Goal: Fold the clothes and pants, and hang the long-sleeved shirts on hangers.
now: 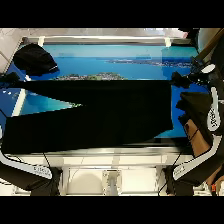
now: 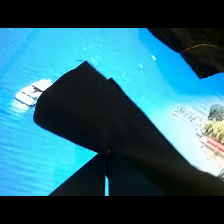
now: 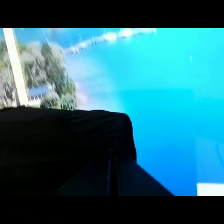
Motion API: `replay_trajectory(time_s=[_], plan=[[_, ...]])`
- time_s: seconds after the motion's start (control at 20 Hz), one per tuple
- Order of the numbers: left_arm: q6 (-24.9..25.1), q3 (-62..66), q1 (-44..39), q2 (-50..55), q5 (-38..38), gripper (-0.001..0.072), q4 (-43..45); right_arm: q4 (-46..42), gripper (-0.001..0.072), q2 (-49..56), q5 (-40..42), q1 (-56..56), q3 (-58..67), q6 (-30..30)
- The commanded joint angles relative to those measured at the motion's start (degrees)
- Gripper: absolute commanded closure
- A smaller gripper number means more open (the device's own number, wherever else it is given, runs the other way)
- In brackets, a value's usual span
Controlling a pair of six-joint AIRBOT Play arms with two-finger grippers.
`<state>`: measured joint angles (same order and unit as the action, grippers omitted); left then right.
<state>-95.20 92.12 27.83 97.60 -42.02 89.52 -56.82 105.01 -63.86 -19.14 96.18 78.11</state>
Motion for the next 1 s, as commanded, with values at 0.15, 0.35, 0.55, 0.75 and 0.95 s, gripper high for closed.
replay_trajectory(time_s=[0.15, 0.35, 0.55, 0.75, 0.95], plan=[[0.0, 3.85, -0.24, -1.05, 2.01, 0.0701, -2.6, 5.57, 0.0689, -0.09, 3.93, 1.03, 4.39, -2.29], [2.99, 3.85, 0.15, -5.35, -1.9, 0.0701, -2.54, 2.56, 0.0689, -4.02, -0.28, 1.03, 5.16, -2.32], [8.85, 3.82, 1.33, -11.15, -12.83, 0.0701, -2.27, -0.52, 0.0689, -10.25, -8.17, 1.03, 5.16, -2.36], [10.8, 3.82, 2.4, -14.69, -21.38, 0.0701, 5.44, -2.05, 0.0689, -16.13, -10.69, 1.03, 5.14, -2.34], [10.82, 3.82, 2.12, -10.95, -20.06, 0.0701, 6.36, -2.8, 0.069, -15.67, -9.22, 2.1, 3.32, -2.29]])
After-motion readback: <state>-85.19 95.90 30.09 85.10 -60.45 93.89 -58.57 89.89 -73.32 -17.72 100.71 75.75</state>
